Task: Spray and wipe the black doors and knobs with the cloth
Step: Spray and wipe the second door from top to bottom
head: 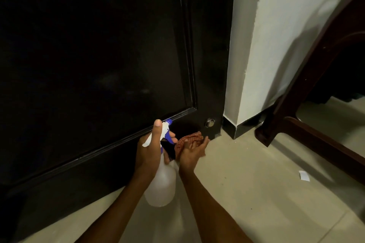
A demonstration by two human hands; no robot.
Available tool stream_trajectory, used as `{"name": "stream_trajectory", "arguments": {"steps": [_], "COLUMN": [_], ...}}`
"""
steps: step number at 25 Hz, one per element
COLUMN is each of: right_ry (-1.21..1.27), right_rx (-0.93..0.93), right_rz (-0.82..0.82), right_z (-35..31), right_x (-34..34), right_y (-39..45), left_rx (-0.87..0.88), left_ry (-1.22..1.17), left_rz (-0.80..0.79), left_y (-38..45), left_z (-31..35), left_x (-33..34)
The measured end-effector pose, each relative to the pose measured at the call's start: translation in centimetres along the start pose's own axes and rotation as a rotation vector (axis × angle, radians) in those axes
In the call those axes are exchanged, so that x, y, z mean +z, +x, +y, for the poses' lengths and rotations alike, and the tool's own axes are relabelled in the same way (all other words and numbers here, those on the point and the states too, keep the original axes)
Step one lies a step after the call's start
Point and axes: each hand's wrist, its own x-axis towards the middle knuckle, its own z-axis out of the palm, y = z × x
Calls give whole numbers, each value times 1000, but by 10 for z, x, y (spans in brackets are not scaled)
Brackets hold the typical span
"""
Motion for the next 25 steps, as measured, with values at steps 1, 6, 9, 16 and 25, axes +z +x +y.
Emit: {"name": "stream_trajectory", "arguments": {"steps": [1, 6, 9, 16, 25], "right_ry": [37, -81, -88, -153, 237], "right_rx": [1, -8, -68, -168, 60], "right_rz": [45, 85, -1, -111, 75], "right_z": [0, 8, 13, 49, -17], "right_x": [6, 15, 9, 8, 45], "right_y": [-2, -15, -19, -16, -28], "left_rx": [-3, -22, -65, -116, -95], "left_ry": [9, 26, 13, 43, 2], "left_rz": [2, 39, 70, 80, 62], "left_y": [-1, -8, -11, -12, -18], "left_z": [-1, -5, -5, -9, 0], "left_x": [-2, -18, -29, -40, -38]}}
